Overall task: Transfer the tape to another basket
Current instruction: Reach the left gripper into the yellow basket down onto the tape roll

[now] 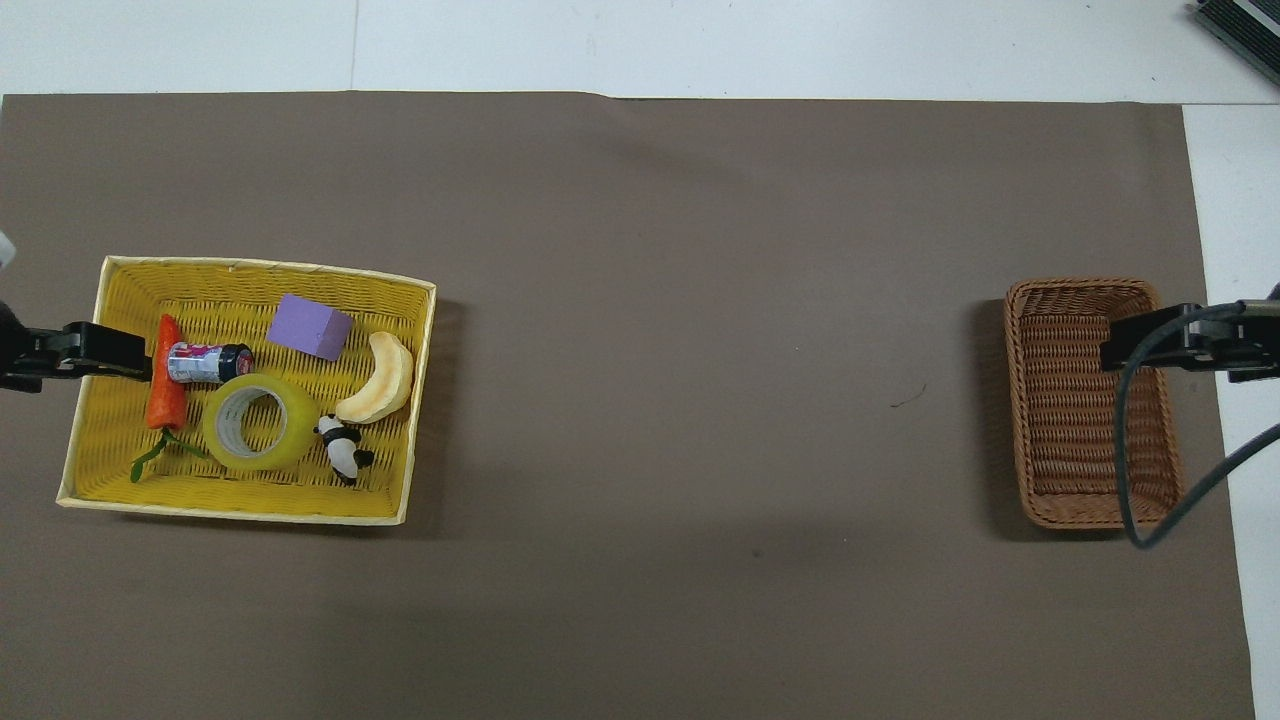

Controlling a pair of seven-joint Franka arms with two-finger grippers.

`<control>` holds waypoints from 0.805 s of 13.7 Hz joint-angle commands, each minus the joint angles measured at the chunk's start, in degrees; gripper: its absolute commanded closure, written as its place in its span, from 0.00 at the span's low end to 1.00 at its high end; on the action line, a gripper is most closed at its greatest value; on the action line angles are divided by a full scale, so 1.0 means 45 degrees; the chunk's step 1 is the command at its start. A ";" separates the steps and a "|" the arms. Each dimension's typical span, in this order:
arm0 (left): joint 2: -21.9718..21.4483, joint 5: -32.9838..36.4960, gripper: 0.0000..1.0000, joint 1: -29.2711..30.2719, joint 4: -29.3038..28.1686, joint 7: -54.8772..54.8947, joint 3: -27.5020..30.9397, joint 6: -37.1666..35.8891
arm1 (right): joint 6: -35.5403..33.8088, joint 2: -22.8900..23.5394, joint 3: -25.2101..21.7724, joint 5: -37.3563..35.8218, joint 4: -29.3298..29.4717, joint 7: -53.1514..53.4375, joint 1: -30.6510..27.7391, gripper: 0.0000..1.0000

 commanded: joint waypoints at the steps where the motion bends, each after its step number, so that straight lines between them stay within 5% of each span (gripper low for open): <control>1: -0.0580 0.0177 0.00 0.0326 -0.1504 0.0136 -0.0109 0.1122 | 0.0050 0.0073 0.0030 0.0310 0.0142 -0.0033 -0.0051 0.00; 11: 0.0670 0.0177 0.03 0.0482 -0.4863 0.0136 -0.0109 0.5086 | 0.1142 0.0053 0.0049 0.0330 -0.0190 -0.0169 0.0007 0.00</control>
